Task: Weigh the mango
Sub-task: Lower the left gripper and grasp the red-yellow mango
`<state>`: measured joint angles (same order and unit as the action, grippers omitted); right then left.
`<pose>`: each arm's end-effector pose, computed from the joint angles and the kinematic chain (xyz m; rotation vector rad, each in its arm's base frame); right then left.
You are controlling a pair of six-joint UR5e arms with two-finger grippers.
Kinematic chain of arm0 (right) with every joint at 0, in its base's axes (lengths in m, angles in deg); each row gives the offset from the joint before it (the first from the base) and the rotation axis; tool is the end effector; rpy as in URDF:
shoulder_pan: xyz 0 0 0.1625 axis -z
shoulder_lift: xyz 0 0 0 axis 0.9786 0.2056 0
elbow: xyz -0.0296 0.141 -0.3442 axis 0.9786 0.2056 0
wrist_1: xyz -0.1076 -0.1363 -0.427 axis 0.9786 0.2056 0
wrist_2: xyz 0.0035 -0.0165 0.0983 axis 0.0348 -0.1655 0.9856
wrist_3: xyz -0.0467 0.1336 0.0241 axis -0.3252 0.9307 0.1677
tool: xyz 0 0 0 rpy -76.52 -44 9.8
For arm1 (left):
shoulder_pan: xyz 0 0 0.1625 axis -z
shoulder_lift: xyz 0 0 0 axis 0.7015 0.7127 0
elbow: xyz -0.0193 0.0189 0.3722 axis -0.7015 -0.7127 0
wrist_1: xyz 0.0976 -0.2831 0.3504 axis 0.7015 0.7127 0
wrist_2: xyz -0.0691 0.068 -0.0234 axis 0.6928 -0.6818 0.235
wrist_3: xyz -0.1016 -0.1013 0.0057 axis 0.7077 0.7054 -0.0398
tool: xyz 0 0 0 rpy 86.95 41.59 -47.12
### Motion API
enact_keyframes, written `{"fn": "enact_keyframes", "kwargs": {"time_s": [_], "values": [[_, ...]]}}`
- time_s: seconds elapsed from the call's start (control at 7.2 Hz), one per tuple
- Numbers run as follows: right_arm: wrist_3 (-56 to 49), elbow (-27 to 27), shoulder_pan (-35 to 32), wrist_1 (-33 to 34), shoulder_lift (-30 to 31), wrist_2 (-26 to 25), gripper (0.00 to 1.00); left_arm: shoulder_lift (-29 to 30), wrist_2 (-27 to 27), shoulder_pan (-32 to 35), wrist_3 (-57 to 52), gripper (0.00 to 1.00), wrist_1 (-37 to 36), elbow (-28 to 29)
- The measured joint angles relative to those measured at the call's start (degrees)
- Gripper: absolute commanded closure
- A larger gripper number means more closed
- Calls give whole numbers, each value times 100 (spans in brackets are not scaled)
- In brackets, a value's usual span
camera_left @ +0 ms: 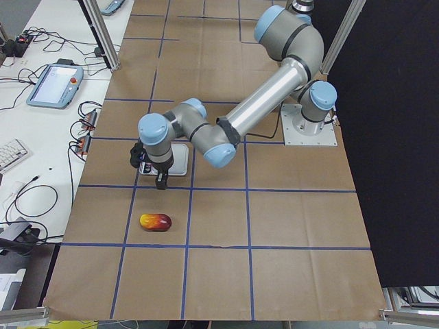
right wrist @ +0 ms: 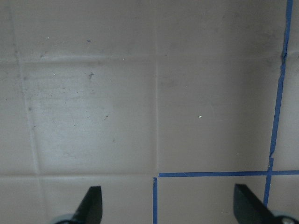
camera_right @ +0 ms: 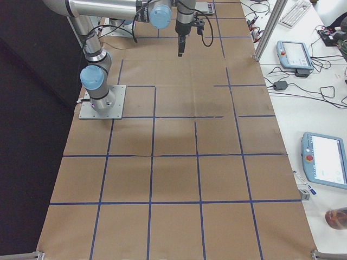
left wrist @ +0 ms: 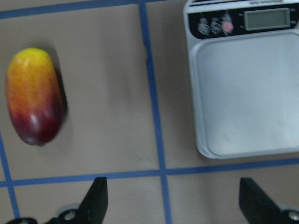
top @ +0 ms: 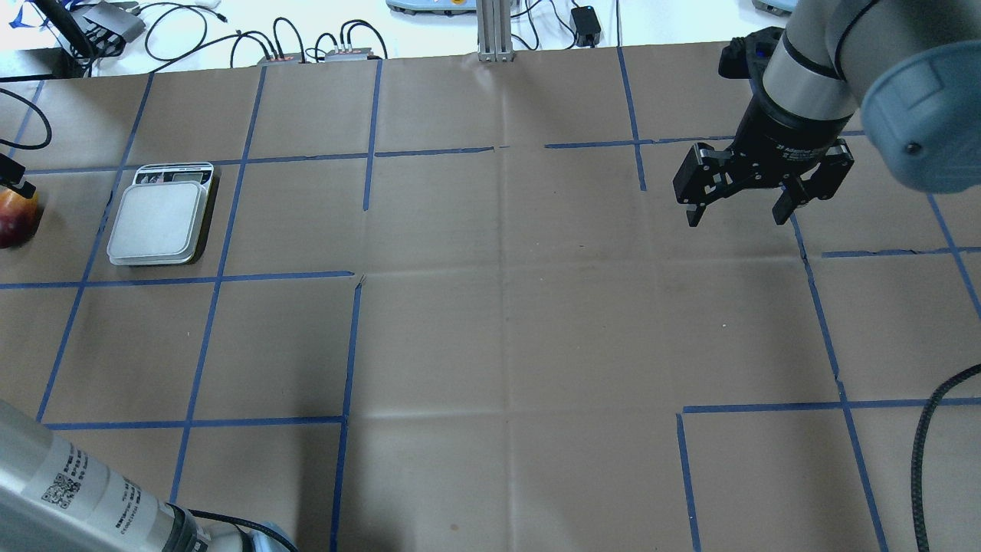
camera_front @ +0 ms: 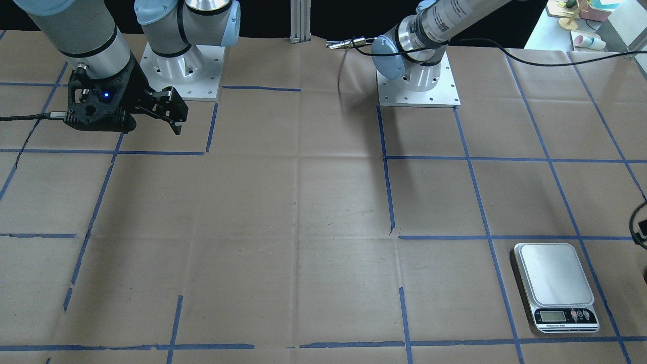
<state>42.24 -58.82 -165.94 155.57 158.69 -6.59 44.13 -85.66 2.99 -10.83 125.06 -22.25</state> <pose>0.1151 -0.5227 0.3477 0.0248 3.1240 0.1312 0.4200 -0.6639 0.2035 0.0870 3.1383 -0.0804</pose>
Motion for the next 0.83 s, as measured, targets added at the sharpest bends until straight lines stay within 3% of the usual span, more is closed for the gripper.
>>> {"fn": "enact_keyframes", "kwargs": {"time_s": [0.28, 0.83], "values": [[0, 0, 0, 0, 0, 0, 0, 1051, -2, -221, 316, 0, 275, 1236], [0, 0, 0, 0, 0, 0, 0, 1597, -1, -364, 523, 0, 369, 1747]]}}
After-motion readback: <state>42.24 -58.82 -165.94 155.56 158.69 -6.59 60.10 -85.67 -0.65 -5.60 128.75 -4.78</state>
